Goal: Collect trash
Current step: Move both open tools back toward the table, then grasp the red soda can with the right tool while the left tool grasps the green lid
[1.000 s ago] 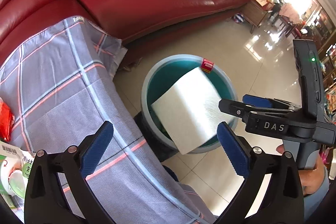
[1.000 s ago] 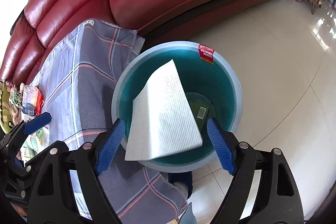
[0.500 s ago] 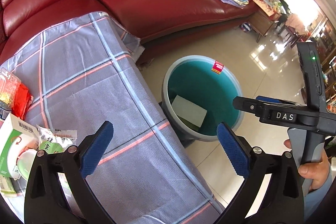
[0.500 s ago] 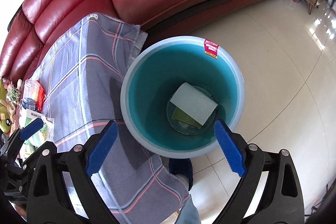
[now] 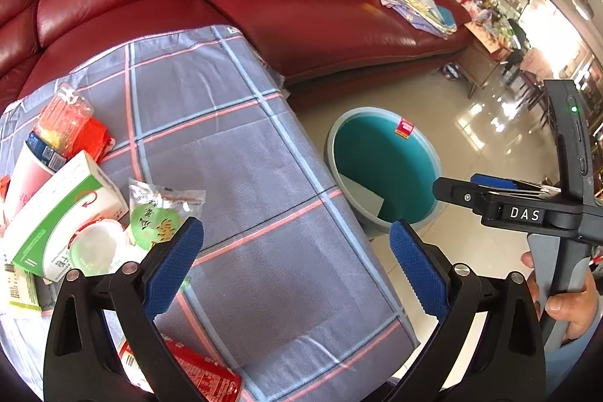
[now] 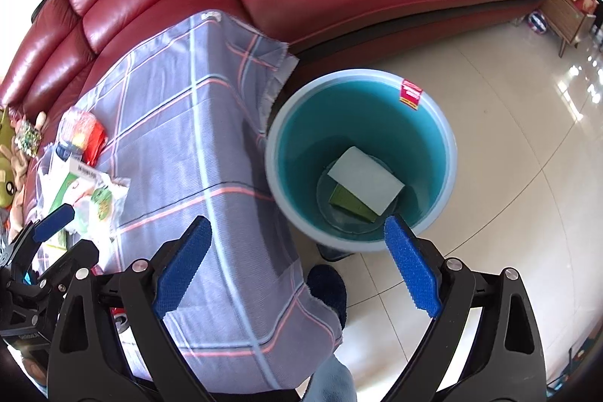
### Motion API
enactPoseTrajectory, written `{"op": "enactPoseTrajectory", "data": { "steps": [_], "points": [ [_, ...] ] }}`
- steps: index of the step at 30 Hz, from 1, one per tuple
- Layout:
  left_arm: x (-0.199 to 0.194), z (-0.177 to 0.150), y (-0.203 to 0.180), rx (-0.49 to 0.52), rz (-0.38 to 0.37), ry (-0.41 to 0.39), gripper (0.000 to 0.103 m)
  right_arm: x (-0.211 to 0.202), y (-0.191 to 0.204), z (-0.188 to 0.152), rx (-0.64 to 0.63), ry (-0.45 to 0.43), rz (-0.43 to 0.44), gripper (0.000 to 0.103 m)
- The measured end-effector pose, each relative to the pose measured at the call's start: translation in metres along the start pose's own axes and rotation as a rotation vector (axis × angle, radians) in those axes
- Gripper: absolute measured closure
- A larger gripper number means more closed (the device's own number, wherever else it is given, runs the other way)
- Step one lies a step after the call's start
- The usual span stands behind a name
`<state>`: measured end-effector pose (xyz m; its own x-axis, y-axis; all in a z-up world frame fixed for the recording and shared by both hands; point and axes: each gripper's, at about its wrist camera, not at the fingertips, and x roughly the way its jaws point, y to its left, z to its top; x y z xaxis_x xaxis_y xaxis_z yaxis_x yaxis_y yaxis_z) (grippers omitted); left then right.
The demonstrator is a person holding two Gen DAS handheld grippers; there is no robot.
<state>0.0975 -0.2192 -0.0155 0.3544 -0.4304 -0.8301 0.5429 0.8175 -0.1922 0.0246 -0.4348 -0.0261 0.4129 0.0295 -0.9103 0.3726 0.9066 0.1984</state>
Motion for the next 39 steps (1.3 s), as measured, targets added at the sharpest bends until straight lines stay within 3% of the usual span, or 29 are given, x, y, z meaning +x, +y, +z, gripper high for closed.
{"op": "enactPoseTrajectory", "data": {
  "steps": [10, 19, 24, 32, 35, 39],
  "points": [
    [-0.044, -0.042, 0.05, -0.069, 0.045, -0.03, 0.004, -0.01, 0.062, -0.022, -0.117, 0.01, 0.015, 0.014],
    [-0.085, -0.102, 0.115, -0.162, 0.141, -0.037, 0.004, -0.006, 0.146, -0.058, -0.309, 0.053, 0.1, 0.014],
    [-0.093, -0.141, 0.149, -0.199, 0.183, 0.002, 0.004, 0.001, 0.193, -0.08, -0.426, 0.094, 0.156, 0.014],
    [-0.092, -0.183, 0.17, -0.233, 0.145, 0.04, 0.004, 0.014, 0.246, -0.107, -0.552, 0.125, 0.148, 0.024],
    [-0.088, -0.192, 0.17, -0.222, 0.132, 0.052, 0.004, 0.024, 0.259, -0.111, -0.579, 0.142, 0.124, 0.036],
    [-0.084, -0.199, 0.176, -0.234, 0.109, 0.065, 0.004, 0.037, 0.27, -0.115, -0.605, 0.168, 0.098, 0.037]
  ]
}}
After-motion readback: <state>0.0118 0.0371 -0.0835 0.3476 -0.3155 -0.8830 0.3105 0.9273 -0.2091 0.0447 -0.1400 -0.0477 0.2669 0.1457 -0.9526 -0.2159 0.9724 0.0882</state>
